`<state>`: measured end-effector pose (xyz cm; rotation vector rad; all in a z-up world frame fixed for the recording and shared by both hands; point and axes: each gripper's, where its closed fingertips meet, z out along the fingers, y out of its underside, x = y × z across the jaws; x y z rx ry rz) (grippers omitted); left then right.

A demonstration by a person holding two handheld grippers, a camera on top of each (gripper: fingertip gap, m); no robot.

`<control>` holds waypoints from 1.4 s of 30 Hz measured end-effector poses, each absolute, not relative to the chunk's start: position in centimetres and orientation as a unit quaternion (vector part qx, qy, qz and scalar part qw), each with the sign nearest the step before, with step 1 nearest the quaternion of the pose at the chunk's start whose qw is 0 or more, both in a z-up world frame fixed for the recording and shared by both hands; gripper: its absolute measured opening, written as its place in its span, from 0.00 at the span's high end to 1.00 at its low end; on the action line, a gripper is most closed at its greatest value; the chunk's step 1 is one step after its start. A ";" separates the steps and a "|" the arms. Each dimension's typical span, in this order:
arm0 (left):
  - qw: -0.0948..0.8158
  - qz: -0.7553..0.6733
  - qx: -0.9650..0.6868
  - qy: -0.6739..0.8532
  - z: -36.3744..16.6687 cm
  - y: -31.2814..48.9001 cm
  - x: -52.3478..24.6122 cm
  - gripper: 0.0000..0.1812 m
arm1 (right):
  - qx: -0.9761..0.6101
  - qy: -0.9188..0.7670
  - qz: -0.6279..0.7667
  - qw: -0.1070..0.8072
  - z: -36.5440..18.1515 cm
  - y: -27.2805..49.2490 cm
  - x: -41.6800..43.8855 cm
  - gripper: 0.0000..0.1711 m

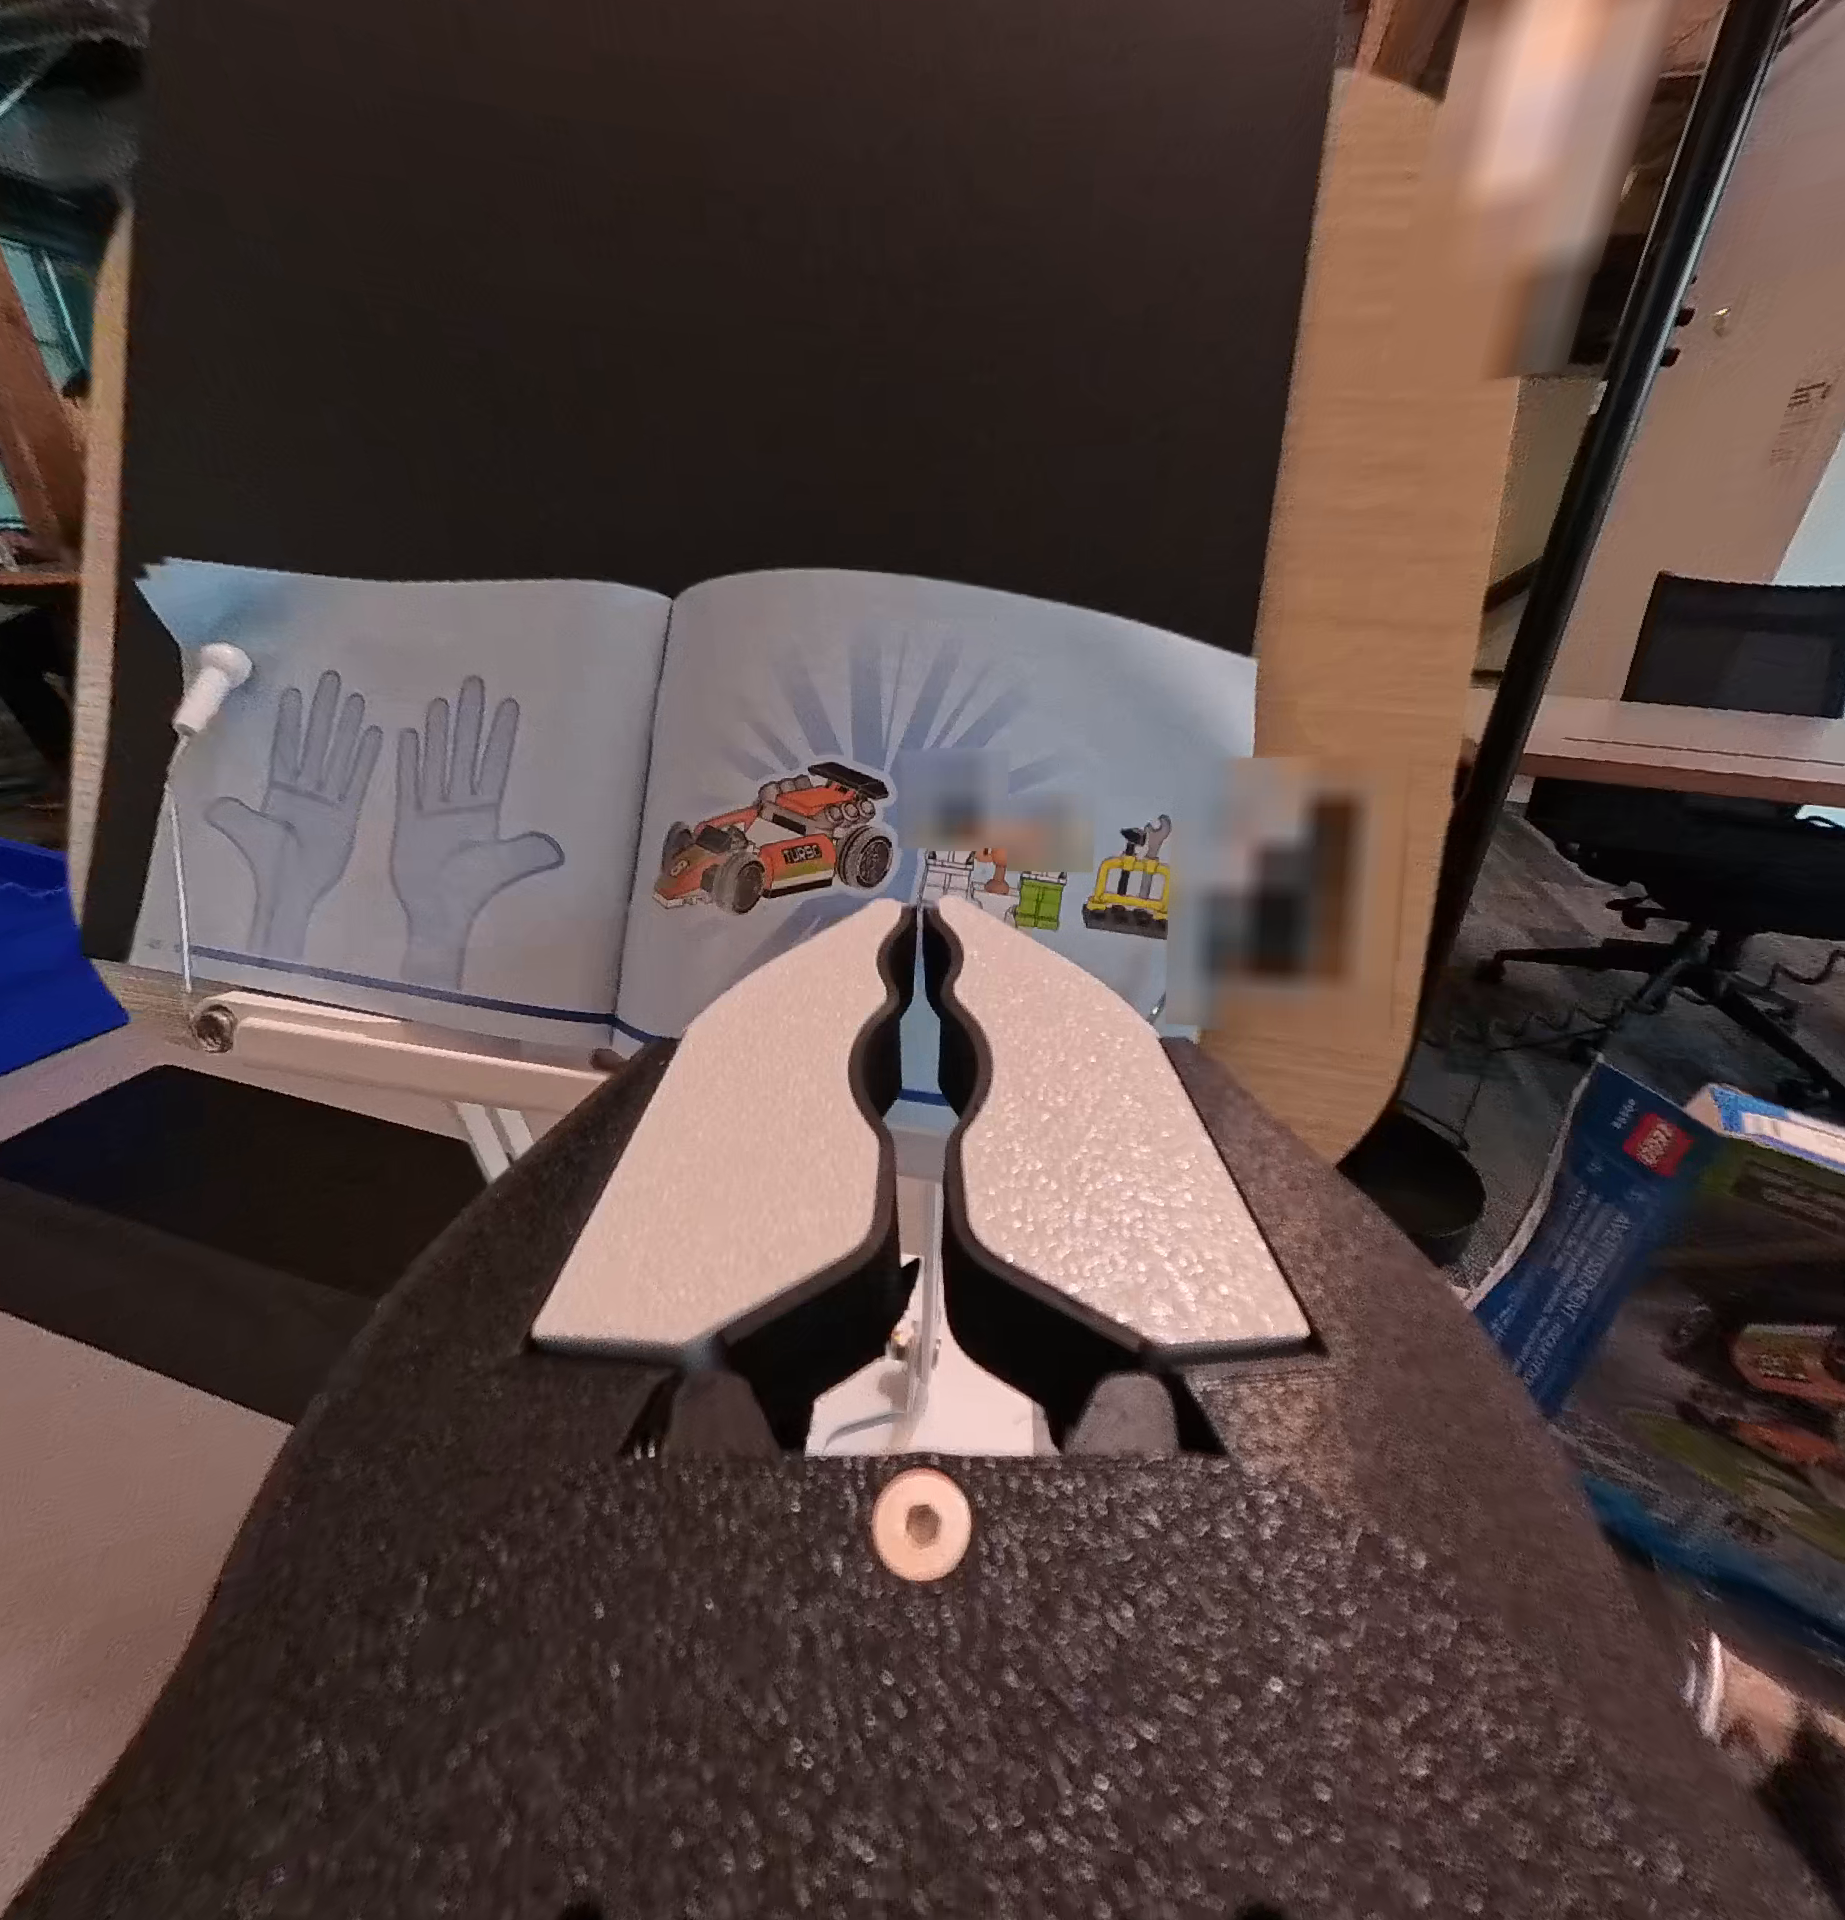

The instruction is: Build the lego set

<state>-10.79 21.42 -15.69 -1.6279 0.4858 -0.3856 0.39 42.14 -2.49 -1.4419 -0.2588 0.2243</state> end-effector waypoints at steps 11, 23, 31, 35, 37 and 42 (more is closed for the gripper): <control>0.654 -0.158 -0.705 0.224 -15.4 21.3 -10.4 1.00 | -0.652 -0.145 0.076 0.740 0.0 38.2 2.6 0.97; 0.671 -0.136 -0.698 0.207 -13.5 20.2 -10.5 1.00 | -0.733 -0.150 0.160 0.644 -10.2 21.3 3.6 0.98; 0.697 -0.081 -0.670 0.243 -9.3 18.7 -10.9 1.00 | -0.713 -0.212 0.153 0.650 -12.7 20.4 2.2 1.00; 0.622 -0.070 -0.736 0.258 -5.6 18.1 -17.5 1.00 | -0.714 -0.219 0.150 0.648 -13.0 20.0 2.8 1.00; 0.565 -0.105 -0.785 0.233 -6.4 17.4 -21.8 0.97 | -0.713 -0.219 0.159 0.647 -12.8 19.9 2.7 1.00; 0.441 -0.030 -0.877 0.190 -15.2 15.5 -33.0 0.89 | -0.713 -0.245 0.177 0.633 -12.9 19.2 1.2 1.00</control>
